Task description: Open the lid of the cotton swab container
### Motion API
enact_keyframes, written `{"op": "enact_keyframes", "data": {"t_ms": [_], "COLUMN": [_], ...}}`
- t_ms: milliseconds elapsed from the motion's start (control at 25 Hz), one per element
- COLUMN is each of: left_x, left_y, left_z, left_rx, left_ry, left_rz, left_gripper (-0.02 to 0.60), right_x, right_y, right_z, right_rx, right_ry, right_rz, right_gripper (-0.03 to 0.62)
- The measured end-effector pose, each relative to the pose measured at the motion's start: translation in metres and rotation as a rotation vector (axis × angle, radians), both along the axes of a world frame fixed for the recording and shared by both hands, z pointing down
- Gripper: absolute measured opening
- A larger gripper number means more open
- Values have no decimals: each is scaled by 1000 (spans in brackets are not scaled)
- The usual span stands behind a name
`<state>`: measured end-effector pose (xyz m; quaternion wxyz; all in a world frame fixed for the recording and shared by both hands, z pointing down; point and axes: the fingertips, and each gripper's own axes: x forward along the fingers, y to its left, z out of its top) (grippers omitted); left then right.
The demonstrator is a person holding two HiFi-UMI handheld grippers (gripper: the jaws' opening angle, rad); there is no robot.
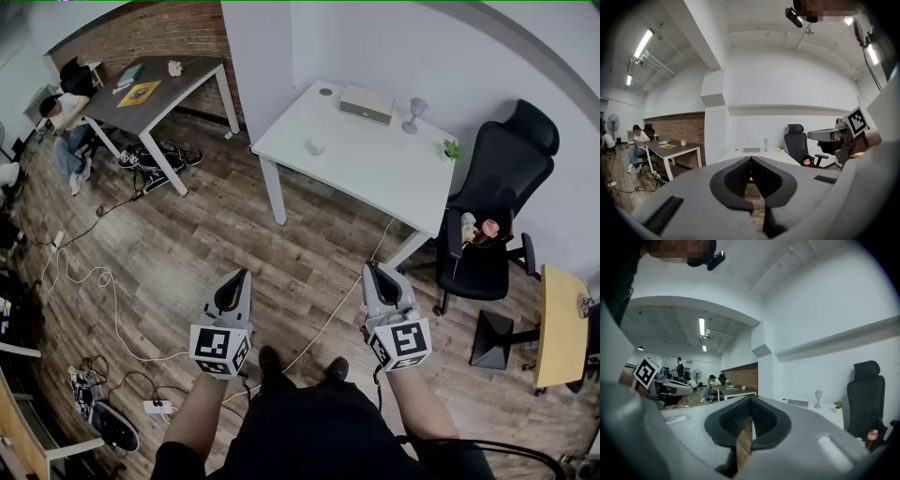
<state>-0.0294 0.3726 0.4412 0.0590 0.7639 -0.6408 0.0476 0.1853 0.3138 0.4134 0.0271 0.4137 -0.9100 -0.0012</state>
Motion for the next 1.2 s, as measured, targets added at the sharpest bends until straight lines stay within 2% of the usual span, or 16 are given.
{"op": "enact_keyframes", "data": {"t_ms": [200,400,600,640,680,720,760,960,1200], "left_x": [-23,-26,-41,-46,-52,-58,-66,-106,-152], "left_y": [4,4,3,2,0,-2,-4,-13,-25], "left_z": [-3,-6,-20,-24,-25,-25,-22,-11,0], "left_rx": [-1,5,64,77,80,74,63,32,22], "left_ry": [3,2,17,22,24,23,22,31,53], "left_rz": [5,13,-24,-21,-11,4,21,95,107], "left_gripper": [0,0,3,50,177,249,269,272,272], "right_x": [-16,-20,-23,-25,-29,-33,-39,-76,-100], "right_y": [5,8,5,3,0,-2,-3,-6,-15], "right_z": [1,1,-10,-13,-15,-18,-20,-25,-27], "right_rx": [-9,-11,5,10,14,19,26,52,47], "right_ry": [-6,-8,-65,-71,-74,-77,-80,-73,-67], "right_rz": [19,27,24,34,47,60,72,108,179], "right_gripper": [2,2,2,28,108,160,183,198,198]}}
